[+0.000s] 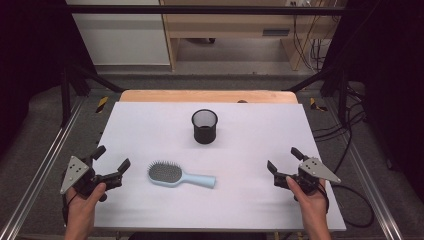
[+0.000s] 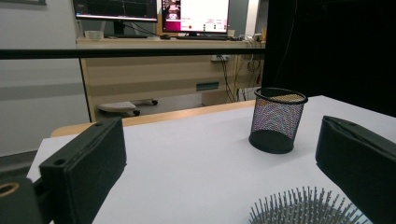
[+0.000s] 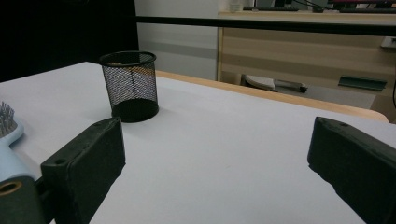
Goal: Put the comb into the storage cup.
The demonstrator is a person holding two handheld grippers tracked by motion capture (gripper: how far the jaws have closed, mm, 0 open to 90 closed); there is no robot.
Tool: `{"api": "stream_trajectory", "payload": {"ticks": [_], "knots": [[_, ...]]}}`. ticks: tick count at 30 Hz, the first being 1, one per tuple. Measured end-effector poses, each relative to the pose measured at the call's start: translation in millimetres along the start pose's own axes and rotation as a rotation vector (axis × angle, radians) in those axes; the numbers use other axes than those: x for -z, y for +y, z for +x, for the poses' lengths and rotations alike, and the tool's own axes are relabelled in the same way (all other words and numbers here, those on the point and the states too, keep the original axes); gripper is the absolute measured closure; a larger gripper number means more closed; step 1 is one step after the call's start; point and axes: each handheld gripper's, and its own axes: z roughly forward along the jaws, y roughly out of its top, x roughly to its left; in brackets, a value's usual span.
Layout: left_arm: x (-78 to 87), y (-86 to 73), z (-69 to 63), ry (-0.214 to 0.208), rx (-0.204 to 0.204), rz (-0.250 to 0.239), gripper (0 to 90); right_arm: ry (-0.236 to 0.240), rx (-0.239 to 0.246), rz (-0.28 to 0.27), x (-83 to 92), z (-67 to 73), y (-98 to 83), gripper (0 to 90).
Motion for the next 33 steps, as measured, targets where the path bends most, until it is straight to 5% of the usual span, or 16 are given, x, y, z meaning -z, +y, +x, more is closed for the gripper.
{"api": "stream_trajectory", "payload": {"ticks": [12,22,26,29,32,33], "knots": [[-6.0,-2.9,-3.1,0.015,-0.001,0.049,4.3,-0.005,0.016,0.027,-3.4,1.4,-1.5,4.3],[-9.4,-6.6,-5.2,0.047,0.007,0.116,18.5,-0.038,-0.009,0.026,0.8,-0.9,-1.0,4.6],[-11.5,-9.3,-5.1,0.042,0.013,0.154,29.5,-0.049,-0.005,0.043,0.3,0.6,-1.2,4.6],[-12.8,-10.4,-5.0,0.051,0.017,0.188,50.2,-0.054,0.001,0.052,-0.9,1.2,-2.0,4.6],[-15.0,-11.8,-5.0,0.046,0.034,0.221,57.4,-0.052,0.002,0.059,-0.8,1.9,-2.4,4.6],[-17.1,-12.5,-5.3,0.037,0.039,0.242,66.1,-0.052,0.006,0.061,-0.9,2.4,-2.7,4.6]]}}
